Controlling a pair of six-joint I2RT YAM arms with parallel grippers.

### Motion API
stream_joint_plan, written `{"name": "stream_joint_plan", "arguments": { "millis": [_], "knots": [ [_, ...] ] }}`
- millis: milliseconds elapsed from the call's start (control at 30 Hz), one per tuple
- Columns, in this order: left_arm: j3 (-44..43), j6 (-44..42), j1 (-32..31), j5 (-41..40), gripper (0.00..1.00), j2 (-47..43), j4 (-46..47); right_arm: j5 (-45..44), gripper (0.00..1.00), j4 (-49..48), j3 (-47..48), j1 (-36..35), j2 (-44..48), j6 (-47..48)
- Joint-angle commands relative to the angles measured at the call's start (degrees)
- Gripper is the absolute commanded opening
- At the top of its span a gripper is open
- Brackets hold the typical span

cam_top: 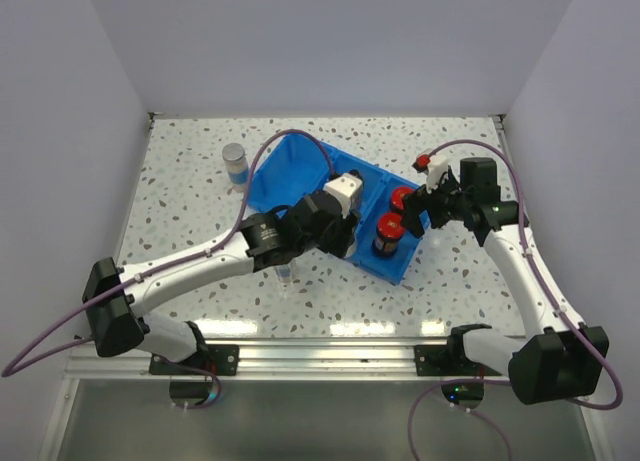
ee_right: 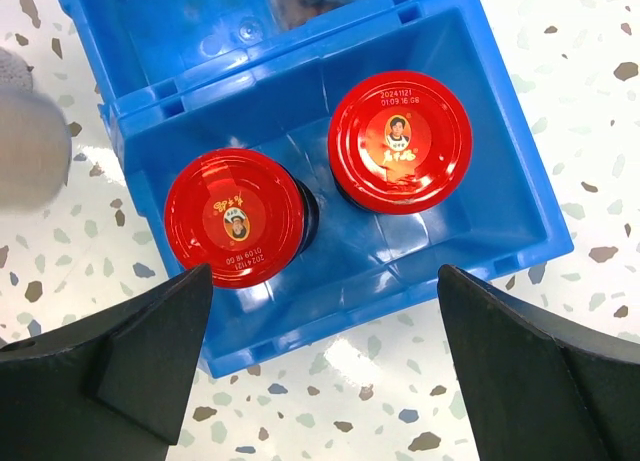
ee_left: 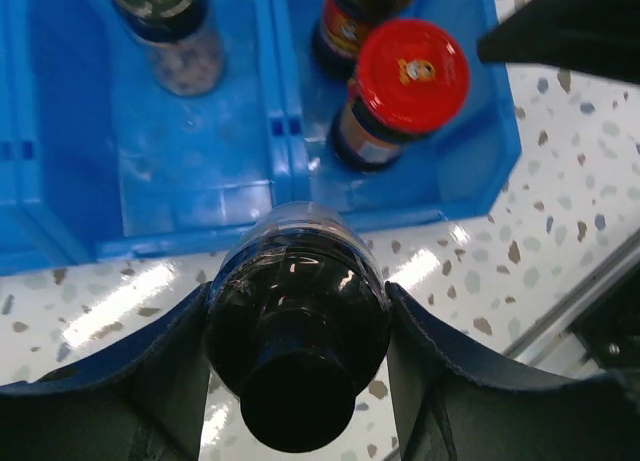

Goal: Organize the condiment bottles

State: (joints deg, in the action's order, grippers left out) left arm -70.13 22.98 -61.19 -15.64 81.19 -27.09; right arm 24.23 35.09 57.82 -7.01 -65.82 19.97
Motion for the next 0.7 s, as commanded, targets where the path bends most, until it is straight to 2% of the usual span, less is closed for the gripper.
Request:
{"name": "stream_joint_plan", "arguments": {
  "millis": [0,267,667],
  "knots": [
    [-5.79,-5.31,3.79,2.10,0.00,-0.42,3.01,1.08,0.98,-1.69,-0.08,0.33,1.57,-0.02],
    [-11.78,-9.97,9.85,1.31,0.00,7.04,4.32,1.08,0.98,-1.69,-0.08,0.24,1.92,0.16],
    [-15.65,-12.70,13.81,2.54,0.00,18.47,8.54,0.82,0.98,-1.69,-0.17,0.33,2.10,0.42]
  ]
}}
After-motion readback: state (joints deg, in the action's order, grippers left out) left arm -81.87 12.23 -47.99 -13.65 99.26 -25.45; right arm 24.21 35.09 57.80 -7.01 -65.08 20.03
